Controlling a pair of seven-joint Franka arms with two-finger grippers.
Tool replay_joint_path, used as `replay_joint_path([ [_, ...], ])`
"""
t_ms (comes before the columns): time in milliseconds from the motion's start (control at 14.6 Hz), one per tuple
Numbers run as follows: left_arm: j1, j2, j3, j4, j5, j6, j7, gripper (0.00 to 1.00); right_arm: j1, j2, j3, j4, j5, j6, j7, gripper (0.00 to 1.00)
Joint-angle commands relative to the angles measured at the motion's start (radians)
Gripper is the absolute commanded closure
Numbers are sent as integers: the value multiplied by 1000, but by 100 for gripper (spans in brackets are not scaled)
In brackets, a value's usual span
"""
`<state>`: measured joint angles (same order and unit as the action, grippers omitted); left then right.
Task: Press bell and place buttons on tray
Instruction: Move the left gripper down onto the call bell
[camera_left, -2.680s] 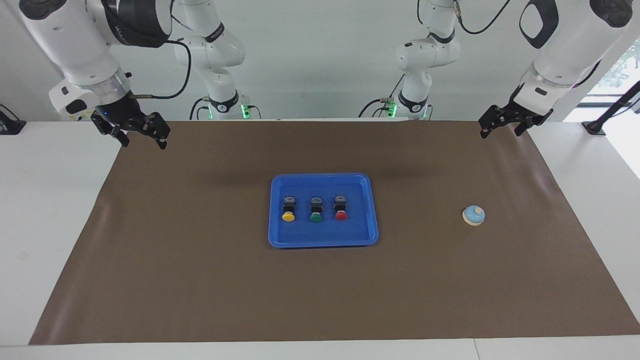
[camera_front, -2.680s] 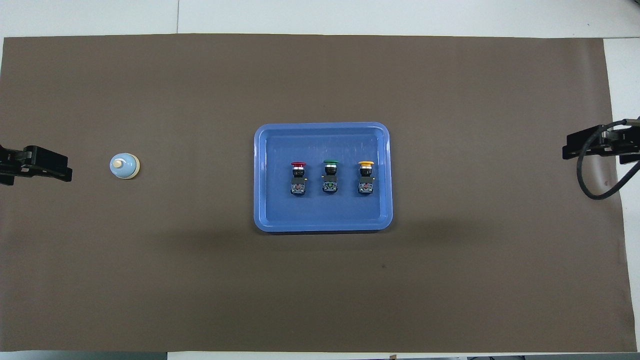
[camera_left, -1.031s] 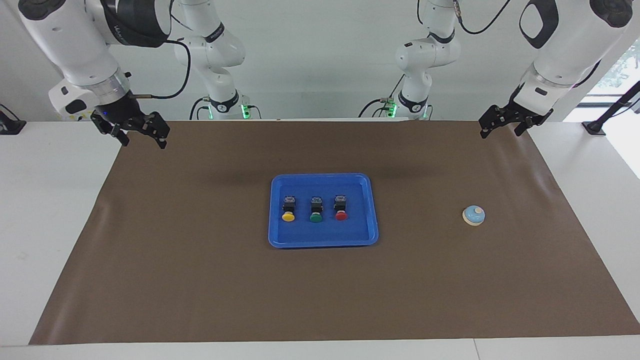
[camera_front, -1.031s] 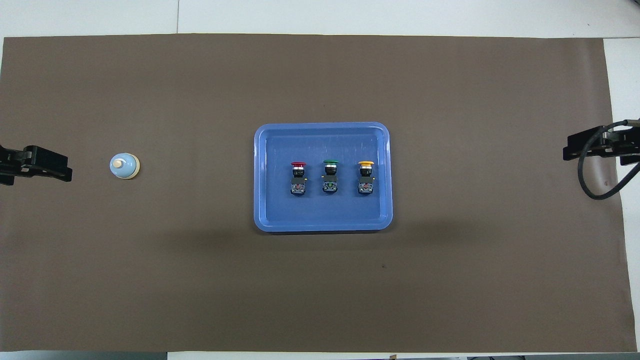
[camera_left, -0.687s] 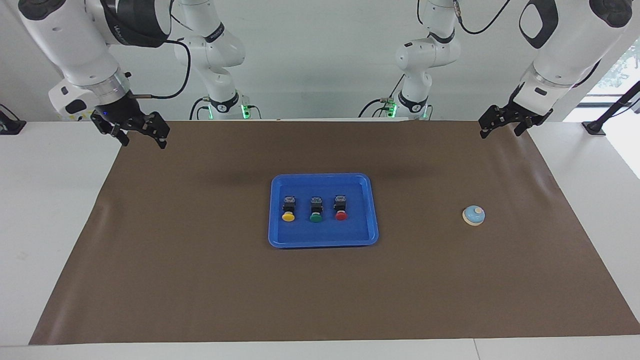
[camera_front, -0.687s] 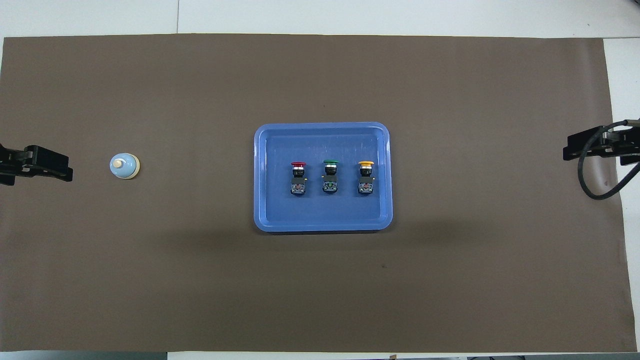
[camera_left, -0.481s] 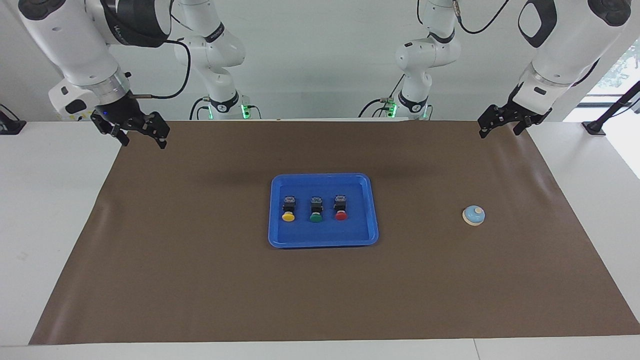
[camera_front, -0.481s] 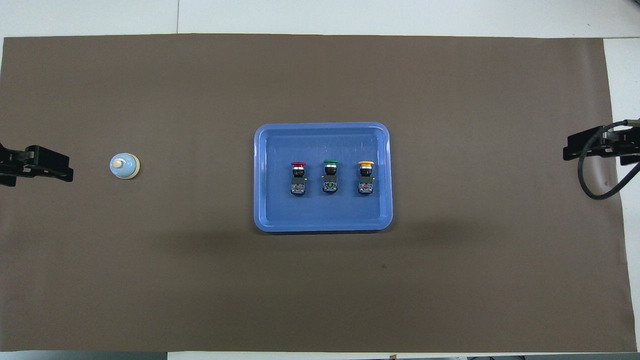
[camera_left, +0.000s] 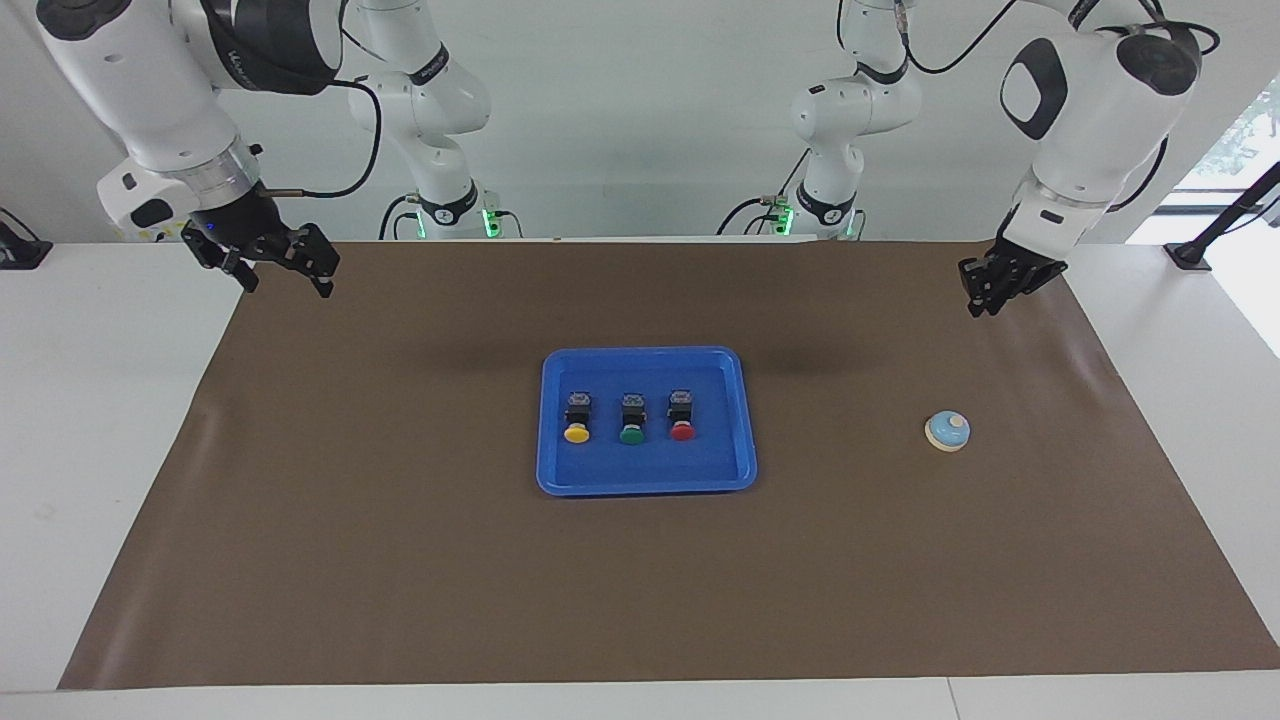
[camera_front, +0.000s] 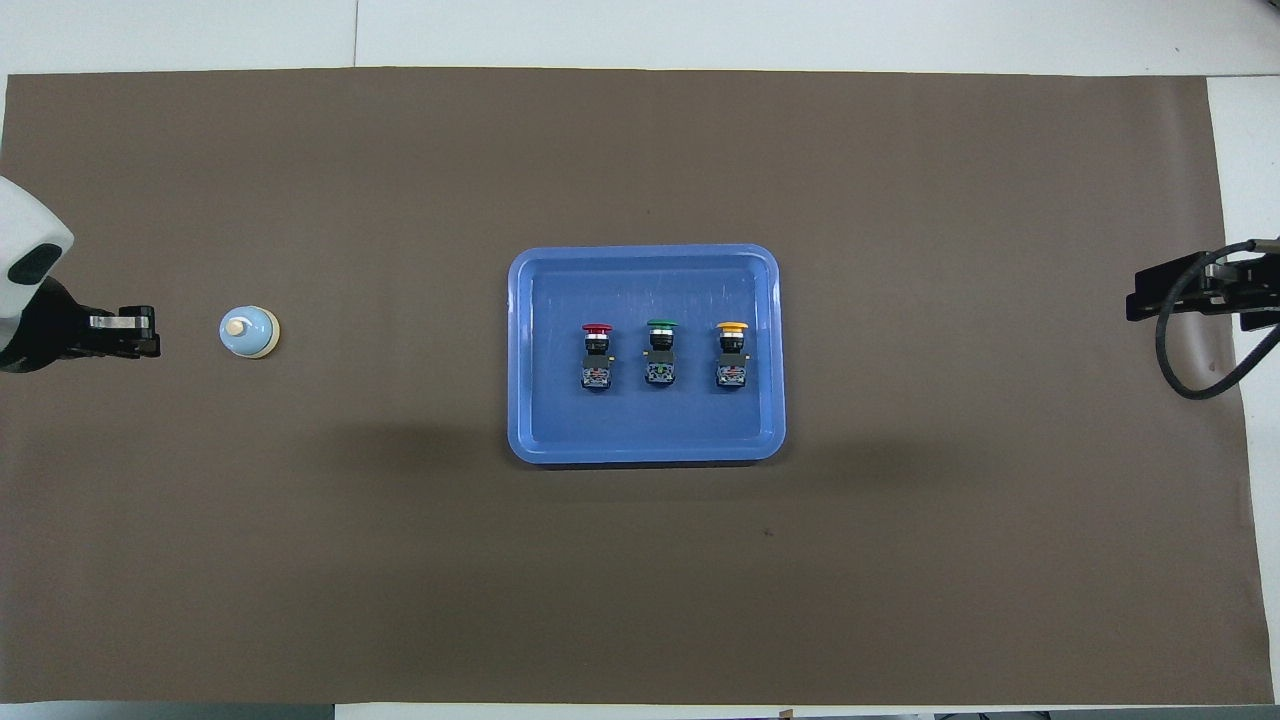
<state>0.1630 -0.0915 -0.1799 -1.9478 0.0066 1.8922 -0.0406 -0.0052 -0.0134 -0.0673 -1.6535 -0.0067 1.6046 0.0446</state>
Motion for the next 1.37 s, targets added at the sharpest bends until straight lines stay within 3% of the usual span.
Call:
replay_joint_path([
  [0, 15, 83, 7, -63, -7, 157, 17, 100, -9, -11, 6, -5, 11, -15, -9, 0],
  [137, 15, 162, 7, -80, -7, 266, 22, 100, -9, -10, 6, -5, 11, -15, -9, 0],
  [412, 27, 248, 8, -102, -7, 393, 27, 100, -9, -11, 6, -5, 11, -15, -9, 0],
  [1306, 59, 319, 8, -172, -7, 535, 27, 100, -9, -11, 6, -6, 11, -15, -9, 0],
])
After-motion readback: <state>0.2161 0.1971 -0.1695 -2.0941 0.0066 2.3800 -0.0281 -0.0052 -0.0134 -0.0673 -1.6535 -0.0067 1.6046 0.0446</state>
